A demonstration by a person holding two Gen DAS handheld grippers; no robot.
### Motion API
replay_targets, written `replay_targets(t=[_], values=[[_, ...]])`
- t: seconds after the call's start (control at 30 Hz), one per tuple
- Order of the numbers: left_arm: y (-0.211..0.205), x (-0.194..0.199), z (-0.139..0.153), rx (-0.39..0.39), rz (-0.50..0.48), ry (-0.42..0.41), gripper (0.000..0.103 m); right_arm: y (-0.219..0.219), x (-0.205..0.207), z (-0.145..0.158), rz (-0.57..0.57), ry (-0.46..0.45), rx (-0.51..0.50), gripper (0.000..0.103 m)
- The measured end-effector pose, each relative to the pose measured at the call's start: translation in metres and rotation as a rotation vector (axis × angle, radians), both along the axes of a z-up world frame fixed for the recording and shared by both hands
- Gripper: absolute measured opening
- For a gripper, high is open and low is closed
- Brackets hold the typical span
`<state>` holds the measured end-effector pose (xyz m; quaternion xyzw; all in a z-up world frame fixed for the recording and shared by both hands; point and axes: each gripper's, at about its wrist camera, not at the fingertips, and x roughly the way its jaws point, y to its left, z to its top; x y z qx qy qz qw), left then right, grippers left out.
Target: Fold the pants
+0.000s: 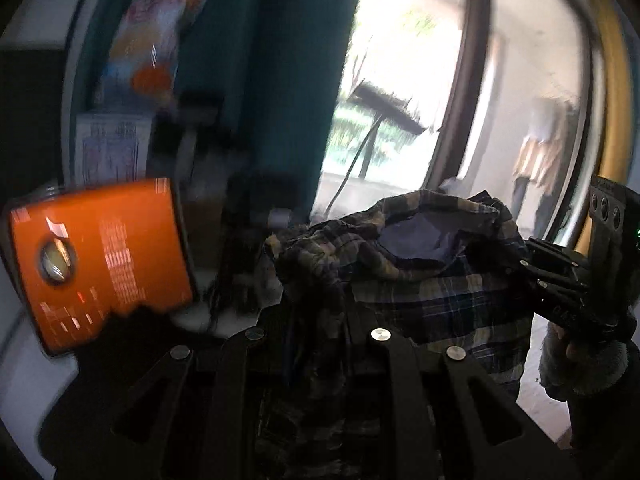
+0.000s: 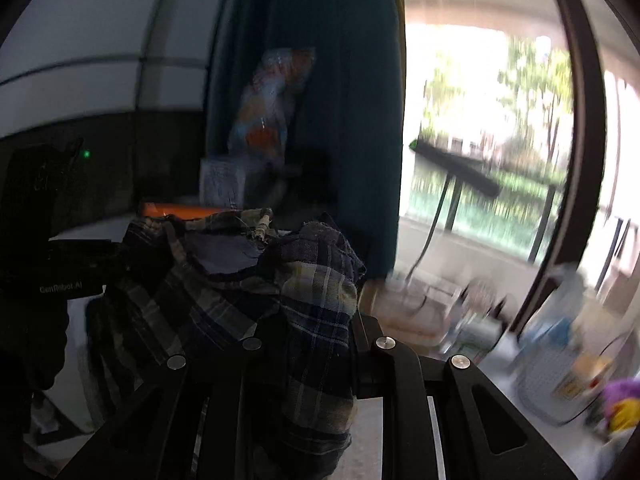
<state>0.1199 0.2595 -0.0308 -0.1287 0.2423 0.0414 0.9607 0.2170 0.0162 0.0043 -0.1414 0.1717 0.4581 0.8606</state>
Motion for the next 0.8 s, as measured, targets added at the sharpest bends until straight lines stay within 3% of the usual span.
replay_targets(t=[0.23,0.37,0.53,0.6,0.73,0.8], values=[[0.026,0.062,-0.064,-0.059,0.009,0.177,0.017,0.047,0.072,-0.082,-0.035,0.194,-0.115,0.021],[0.035,0.082,-0.085,-0.079,0.016,0.253,0.020,0.065,0.096,-0.111,-0.034,0.248,-0.165,0.021],[0.047,0.094,-0.100,-0.104,0.036,0.304,0.035,0.082,0.108,-0.139,-0.038,0.301,-0.225,0.022],[0.049,0.094,-0.103,-0.107,0.057,0.312,0.040,0.085,0.114,-0.147,-0.038,0.322,-0.239,0.025],[0.047,0.085,-0.101,-0.075,0.104,0.309,0.053,0.086,0.123,-0.157,-0.072,0.343,-0.267,0.046],[0.050,0.081,-0.098,-0.072,0.135,0.297,0.061,0.080,0.125,-0.158,-0.100,0.344,-0.270,0.048]])
